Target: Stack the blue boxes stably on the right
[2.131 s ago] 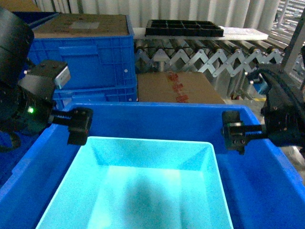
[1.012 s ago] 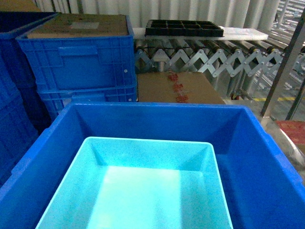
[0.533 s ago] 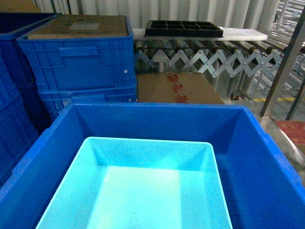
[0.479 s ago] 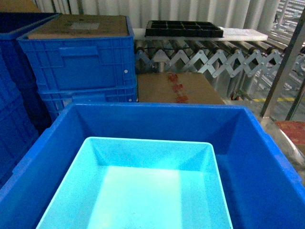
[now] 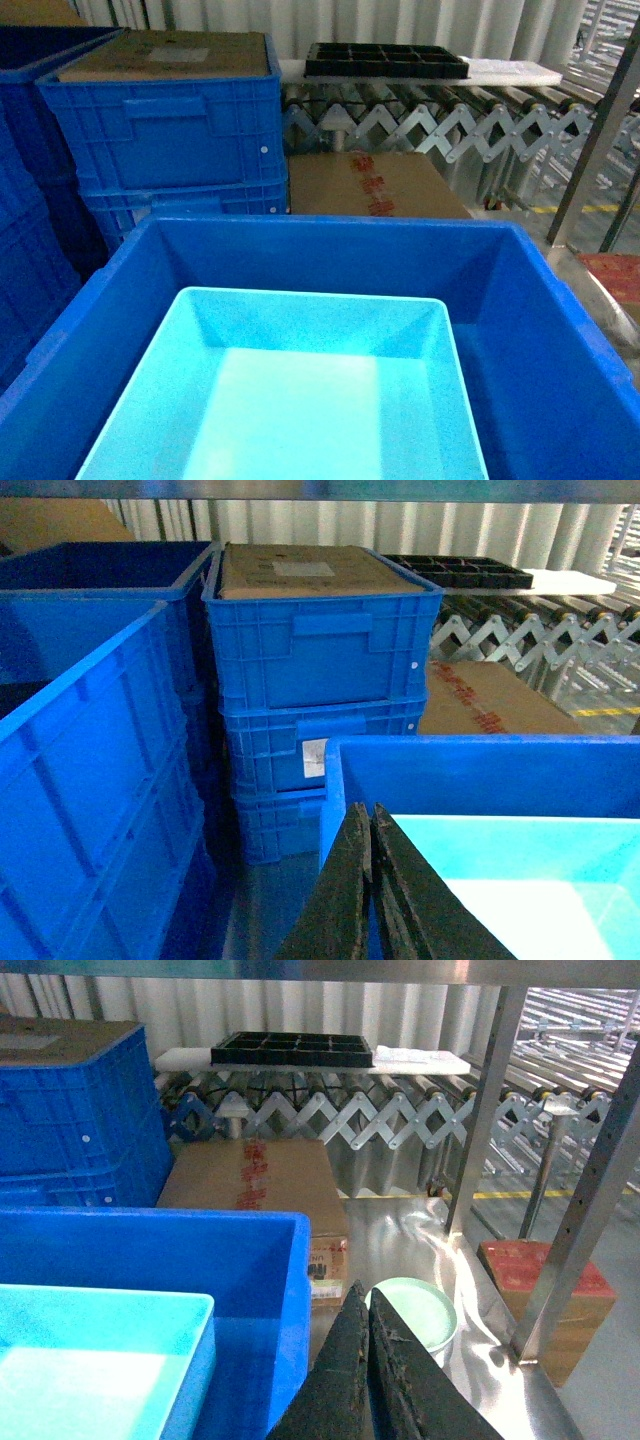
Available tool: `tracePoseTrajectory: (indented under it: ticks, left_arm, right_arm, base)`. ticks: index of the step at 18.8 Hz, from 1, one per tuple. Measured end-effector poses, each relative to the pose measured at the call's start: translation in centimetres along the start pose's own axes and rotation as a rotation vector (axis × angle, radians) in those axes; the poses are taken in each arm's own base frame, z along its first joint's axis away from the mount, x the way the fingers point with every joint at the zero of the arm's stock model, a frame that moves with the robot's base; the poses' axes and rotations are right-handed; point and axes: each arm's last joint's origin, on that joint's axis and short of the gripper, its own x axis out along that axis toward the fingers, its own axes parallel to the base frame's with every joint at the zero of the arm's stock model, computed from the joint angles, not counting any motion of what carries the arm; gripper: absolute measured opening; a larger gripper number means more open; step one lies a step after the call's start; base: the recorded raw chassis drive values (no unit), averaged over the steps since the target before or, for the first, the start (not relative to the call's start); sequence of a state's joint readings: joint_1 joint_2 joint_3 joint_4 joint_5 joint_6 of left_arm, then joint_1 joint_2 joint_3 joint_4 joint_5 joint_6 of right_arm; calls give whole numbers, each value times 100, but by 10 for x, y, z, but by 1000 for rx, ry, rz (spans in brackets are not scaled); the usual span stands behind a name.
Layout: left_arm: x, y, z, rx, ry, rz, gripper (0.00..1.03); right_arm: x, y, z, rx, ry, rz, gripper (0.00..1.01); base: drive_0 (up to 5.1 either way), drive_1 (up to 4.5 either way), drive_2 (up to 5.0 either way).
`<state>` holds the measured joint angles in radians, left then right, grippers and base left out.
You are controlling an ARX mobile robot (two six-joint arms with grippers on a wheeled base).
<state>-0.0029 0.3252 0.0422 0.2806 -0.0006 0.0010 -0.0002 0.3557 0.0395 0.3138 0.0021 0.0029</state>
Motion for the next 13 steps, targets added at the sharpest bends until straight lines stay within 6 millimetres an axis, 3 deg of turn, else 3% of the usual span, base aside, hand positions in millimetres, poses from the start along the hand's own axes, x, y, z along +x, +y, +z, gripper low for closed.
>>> tracePoseTrajectory:
  ticks: [11,13]
  left_arm:
    - [-10,0,-6,0,-17,0,2]
    - [-20,0,-12,0,27,1,2]
  right_arm:
    - [-11,0,-5,0,-16,2,2]
    - [-15,0,-7,0,-1,1,2]
  base:
    - [0,0,0]
    - [0,0,0]
